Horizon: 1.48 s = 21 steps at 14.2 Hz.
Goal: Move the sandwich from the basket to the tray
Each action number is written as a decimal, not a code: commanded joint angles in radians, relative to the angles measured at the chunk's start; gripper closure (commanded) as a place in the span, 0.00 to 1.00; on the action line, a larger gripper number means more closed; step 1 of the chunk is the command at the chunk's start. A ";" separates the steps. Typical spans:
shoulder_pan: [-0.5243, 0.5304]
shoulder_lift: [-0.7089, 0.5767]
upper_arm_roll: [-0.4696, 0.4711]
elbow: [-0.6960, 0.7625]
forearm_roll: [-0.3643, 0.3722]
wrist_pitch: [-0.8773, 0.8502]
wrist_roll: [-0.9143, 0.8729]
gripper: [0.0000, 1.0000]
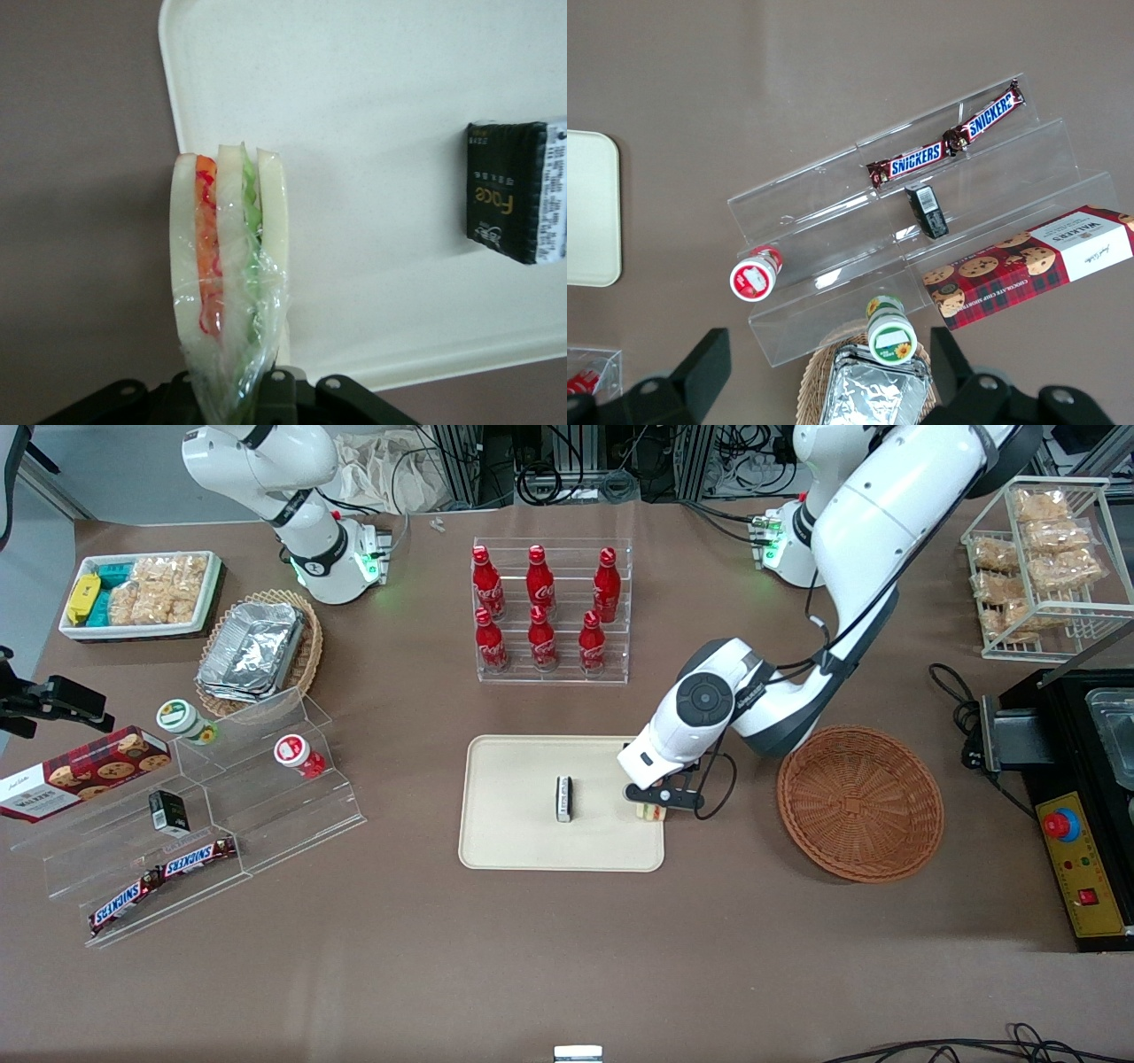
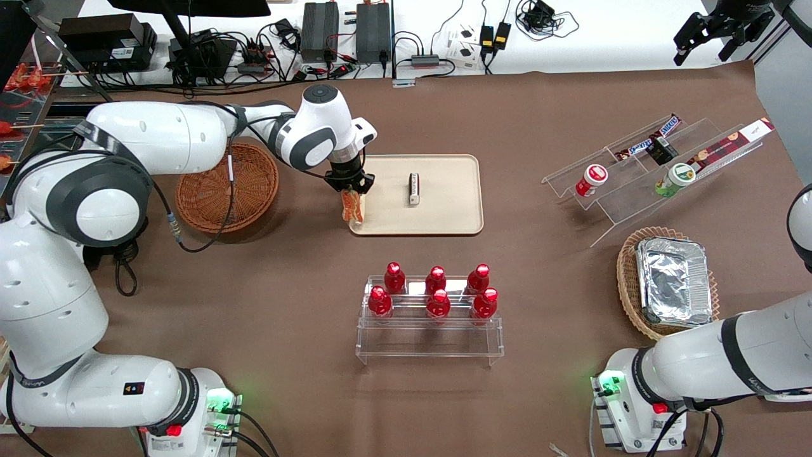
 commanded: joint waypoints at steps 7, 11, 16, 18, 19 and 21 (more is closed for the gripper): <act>0.015 -0.132 0.002 0.024 0.000 0.018 -0.082 0.00; 0.017 -0.310 0.102 0.088 -0.070 -0.117 -0.107 0.00; 0.015 -0.346 0.237 0.399 -0.245 -0.607 0.161 0.00; 0.012 -0.382 0.332 0.455 -0.314 -0.775 0.316 0.00; 0.008 -0.420 0.394 0.455 -0.358 -0.821 0.363 0.00; 0.003 -0.508 0.469 0.423 -0.362 -0.889 0.393 0.00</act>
